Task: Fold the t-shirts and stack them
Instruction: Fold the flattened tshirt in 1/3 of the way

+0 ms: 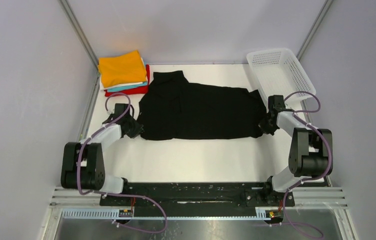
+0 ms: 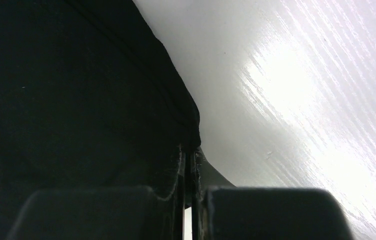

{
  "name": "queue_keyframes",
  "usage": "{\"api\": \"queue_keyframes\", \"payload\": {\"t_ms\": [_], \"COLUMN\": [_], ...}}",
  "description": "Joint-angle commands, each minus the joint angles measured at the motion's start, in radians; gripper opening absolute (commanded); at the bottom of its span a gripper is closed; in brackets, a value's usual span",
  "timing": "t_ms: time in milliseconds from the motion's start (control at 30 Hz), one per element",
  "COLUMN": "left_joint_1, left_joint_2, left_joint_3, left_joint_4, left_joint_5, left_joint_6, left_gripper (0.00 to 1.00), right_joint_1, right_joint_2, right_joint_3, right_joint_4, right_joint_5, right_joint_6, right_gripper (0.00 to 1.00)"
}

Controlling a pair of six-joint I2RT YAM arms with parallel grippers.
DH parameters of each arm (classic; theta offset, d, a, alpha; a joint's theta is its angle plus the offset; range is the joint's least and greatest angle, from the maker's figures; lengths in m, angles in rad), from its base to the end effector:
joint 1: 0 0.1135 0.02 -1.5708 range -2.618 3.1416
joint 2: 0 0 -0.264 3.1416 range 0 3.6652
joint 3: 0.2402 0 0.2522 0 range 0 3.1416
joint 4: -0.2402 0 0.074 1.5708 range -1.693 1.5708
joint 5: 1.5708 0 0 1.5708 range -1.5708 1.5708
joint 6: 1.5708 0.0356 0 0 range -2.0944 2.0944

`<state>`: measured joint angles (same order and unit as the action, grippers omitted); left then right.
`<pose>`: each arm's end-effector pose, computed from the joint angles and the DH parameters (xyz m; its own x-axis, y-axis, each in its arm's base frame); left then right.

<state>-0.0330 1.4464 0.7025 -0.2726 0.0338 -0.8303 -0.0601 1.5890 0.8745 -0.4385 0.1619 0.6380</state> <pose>0.2656 -0.0100 0.1606 -0.6108 -0.7179 -0.3339 -0.5930 0.6942 -0.4079 0.2926 -0.0234 0.1625 -0.6587 0.6285 -0.4137 0.6434 0.7555 0.1233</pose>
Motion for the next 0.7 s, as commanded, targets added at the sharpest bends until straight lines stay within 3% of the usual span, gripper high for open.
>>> {"api": "queue_keyframes", "payload": {"t_ms": [0, 333, 533, 667], "left_joint_1": [0.004, 0.004, 0.004, 0.003], "left_joint_2": [-0.170, -0.564, -0.796, -0.863], "left_joint_3": [-0.011, 0.044, -0.054, -0.113], "left_joint_4": [-0.069, -0.355, -0.537, -0.666], "left_joint_5": [-0.070, -0.204, -0.312, -0.384], "left_joint_6": [0.016, -0.043, -0.122, -0.195], "left_gripper": [0.00, 0.00, 0.00, 0.00], "right_joint_1": [-0.004, -0.004, -0.004, -0.004], "right_joint_2": [-0.115, -0.464, -0.657, -0.740], "right_joint_3": [-0.022, -0.049, -0.204, -0.312], "right_joint_4": [-0.029, -0.229, -0.325, -0.403], "right_joint_5": [0.005, 0.055, 0.026, 0.059], "right_joint_6": [-0.030, -0.068, -0.036, 0.026], "right_gripper": [0.00, 0.00, 0.00, 0.00]}}
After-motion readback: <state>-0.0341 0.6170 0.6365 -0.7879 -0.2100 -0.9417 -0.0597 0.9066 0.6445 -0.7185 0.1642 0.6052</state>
